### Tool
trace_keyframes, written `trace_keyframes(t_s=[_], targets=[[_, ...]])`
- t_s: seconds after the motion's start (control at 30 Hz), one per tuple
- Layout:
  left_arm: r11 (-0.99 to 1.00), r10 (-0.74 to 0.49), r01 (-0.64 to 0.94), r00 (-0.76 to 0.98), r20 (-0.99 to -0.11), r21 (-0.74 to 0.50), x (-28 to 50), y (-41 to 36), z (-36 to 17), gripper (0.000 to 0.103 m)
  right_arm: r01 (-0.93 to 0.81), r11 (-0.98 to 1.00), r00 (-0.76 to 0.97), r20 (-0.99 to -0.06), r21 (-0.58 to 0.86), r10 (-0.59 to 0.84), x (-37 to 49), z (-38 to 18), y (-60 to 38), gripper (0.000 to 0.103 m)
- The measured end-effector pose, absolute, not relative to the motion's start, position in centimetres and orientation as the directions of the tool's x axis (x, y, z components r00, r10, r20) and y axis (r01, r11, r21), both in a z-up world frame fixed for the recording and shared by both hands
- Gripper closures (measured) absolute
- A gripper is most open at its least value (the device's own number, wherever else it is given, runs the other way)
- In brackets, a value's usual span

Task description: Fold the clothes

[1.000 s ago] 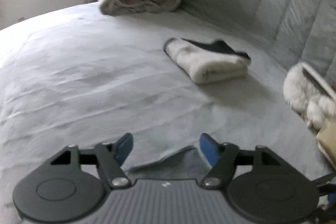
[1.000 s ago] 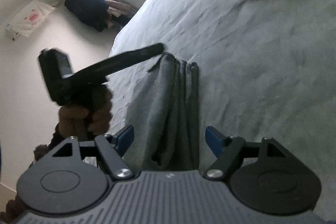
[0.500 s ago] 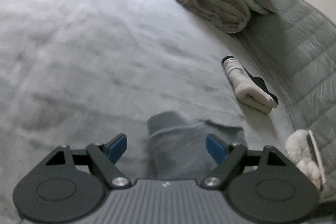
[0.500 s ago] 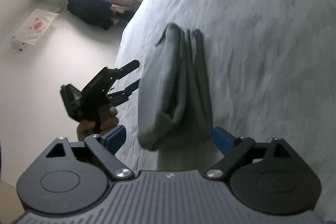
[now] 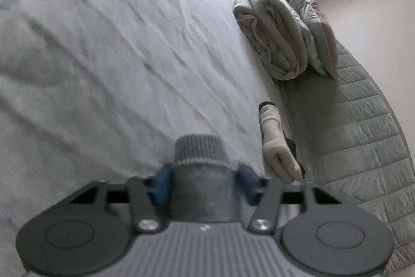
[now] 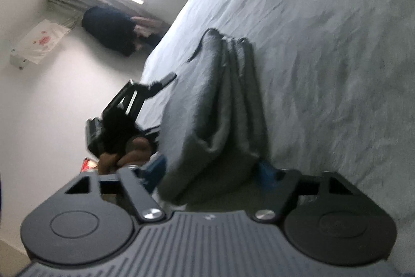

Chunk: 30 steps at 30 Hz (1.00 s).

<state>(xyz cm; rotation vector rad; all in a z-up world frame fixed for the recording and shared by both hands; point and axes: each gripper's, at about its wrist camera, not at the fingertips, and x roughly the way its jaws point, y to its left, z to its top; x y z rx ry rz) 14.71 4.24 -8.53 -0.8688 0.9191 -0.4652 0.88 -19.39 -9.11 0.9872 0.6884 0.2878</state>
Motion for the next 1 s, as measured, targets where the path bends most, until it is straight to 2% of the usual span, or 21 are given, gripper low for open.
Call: trace_keyframes(t_s=[0.03, 0.07, 0.23, 0.47, 0.63, 0.7, 0.73, 0.8, 0.83, 1.0], targets=[[0.584, -0.673, -0.019, 0.547, -0.497, -0.811, 14.5, 4.1, -8.6, 0.081, 0.089, 0.531, 0.765, -0.399, 0.843, 0.505, 0.9, -9.2, -19.5, 0.058], [0.584, -0.662, -0.032, 0.559, -0.499, -0.811, 14.1, 4.0, -8.6, 0.084, 0.097, 0.523, 0.772, -0.396, 0.847, 0.497, 1.0, -9.1, -19.8, 0.067], [0.609, -0.609, -0.051, 0.61, -0.507, -0.792, 11.7, 4.0, -6.7, 0.087, 0.111, 0.515, 0.794, -0.387, 0.85, 0.468, 1.2, -7.9, -21.5, 0.072], [0.612, -0.624, -0.033, 0.594, -0.508, -0.79, 7.2, 5.3, -5.1, 0.088, 0.137, 0.518, 0.824, -0.388, 0.844, 0.414, 3.4, -5.9, -26.0, 0.076], [0.627, -0.64, -0.014, 0.56, -0.525, -0.779, 3.9, 5.7, -5.6, 0.087, 0.144, 0.521, 0.83, -0.389, 0.841, 0.399, 5.7, -5.5, -27.7, 0.076], [0.674, -0.614, 0.009, 0.562, -0.554, -0.738, 3.5, 5.7, -5.5, 0.081, 0.155, 0.539, 0.825, -0.409, 0.828, 0.391, 6.4, -5.7, -27.3, 0.076], [0.695, -0.599, 0.02, 0.569, -0.564, -0.719, 3.5, 6.0, -5.3, 0.077, 0.163, 0.56, 0.824, -0.424, 0.812, 0.375, 6.4, -5.6, -27.0, 0.073], [0.729, -0.559, 0.04, 0.611, -0.56, -0.683, 3.7, 6.7, -4.3, 0.063, 0.182, 0.607, 0.824, -0.457, 0.773, 0.335, 6.3, -5.2, -26.4, 0.06], [0.748, -0.539, 0.059, 0.635, -0.553, -0.661, 3.6, 7.1, -3.7, 0.062, 0.191, 0.63, 0.823, -0.472, 0.752, 0.314, 6.2, -5.0, -26.1, 0.055], [0.822, -0.5, 0.204, 0.707, -0.501, -0.532, 4.6, 6.3, -0.6, 0.062, 0.142, 0.765, 0.881, -0.432, 0.628, 0.191, 4.9, -2.7, -24.1, 0.055]])
